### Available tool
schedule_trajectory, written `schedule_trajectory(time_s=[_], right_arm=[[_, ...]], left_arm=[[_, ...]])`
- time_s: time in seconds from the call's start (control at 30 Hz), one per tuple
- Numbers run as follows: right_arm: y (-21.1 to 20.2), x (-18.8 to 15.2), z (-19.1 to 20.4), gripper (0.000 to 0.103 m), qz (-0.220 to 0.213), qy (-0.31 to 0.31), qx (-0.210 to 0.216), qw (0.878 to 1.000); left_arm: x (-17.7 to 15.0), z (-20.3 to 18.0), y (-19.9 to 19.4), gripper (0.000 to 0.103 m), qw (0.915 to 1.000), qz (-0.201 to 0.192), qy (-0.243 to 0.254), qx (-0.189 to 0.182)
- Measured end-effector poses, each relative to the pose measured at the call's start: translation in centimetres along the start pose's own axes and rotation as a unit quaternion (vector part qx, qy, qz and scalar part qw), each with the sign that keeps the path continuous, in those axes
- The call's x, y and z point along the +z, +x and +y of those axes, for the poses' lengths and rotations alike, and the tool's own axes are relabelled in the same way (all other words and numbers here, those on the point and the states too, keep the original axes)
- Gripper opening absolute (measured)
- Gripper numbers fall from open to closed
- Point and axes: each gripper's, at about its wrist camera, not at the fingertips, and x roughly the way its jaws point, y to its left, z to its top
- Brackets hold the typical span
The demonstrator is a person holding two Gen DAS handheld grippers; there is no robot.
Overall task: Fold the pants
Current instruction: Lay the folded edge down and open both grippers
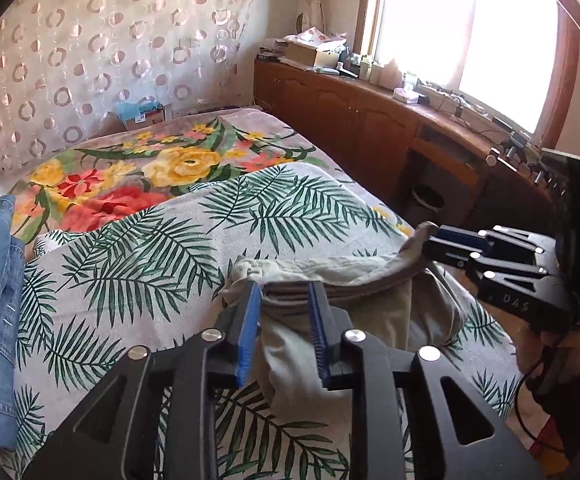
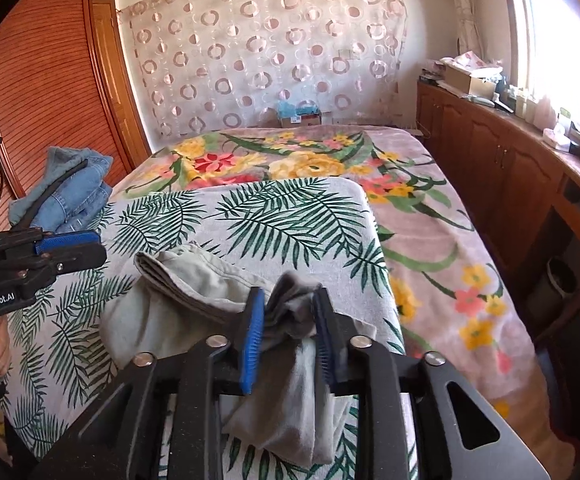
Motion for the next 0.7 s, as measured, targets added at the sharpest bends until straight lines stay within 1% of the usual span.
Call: schedule_trajectory(time_s=[0.03, 0.07, 0.1, 0.17, 0.23, 0.27, 0.33, 0.5, 0.63, 0.7], right_arm=[[-0.1, -0.1, -0.1, 0.037, -0.001, 0.0, -0.003, 1.0], [-0.3, -0.2, -0.3, 0.038, -0.001, 0.001, -0.002, 1.0], [-0.4, -0.3, -0.3, 0.038, -0.001, 0.001, -0.001, 1.0], [-0.9, -0.7, -0.4, 0.038, -0.003, 0.002, -0.004, 1.0], [-1.3, -1.1, -0.4, 0.038, -0.001, 0.001, -0.002, 1.0], [-1.5, -1.5, -0.5, 0.038, 0.003, 0.003, 0.0, 1.0], [-2.0, -2.3, -0.6, 0.038, 0.008, 0.007, 0.006, 1.0], [-2.9, -4.4, -0.7, 0.038, 0.024, -0.002, 0.006, 1.0], [-3.1, -5.3, -0.9, 0.038, 0.039, -0.007, 0.012, 0.999], [-3.1, -5.2, -0.9, 0.032, 0.043, -0.006, 0.016, 0.999]], left_arm=[[-0.2, 0.0, 0.0, 0.031, 1.0, 0.002, 0.001, 0.002], [-0.4, 0.1, 0.1, 0.038, 1.0, 0.003, 0.001, 0.002], [-0.6, 0.2, 0.1, 0.048, 1.0, 0.004, -0.001, -0.002], [-1.0, 0.3, 0.1, 0.05, 0.9999, 0.005, -0.005, -0.01], [-1.5, 0.5, 0.3, 0.058, 0.9999, 0.009, -0.007, -0.01], [-1.8, 0.5, 0.3, 0.063, 0.9999, 0.01, -0.009, -0.01], [-2.5, 0.5, 0.4, 0.064, 0.9998, 0.013, -0.009, -0.013], [-4.5, 0.3, 1.0, 0.064, 0.9993, 0.032, -0.008, -0.014], [-5.5, 0.2, 1.7, 0.064, 0.9989, 0.045, -0.005, -0.014], [-5.8, 0.1, 2.2, 0.064, 0.9986, 0.05, -0.006, -0.012]])
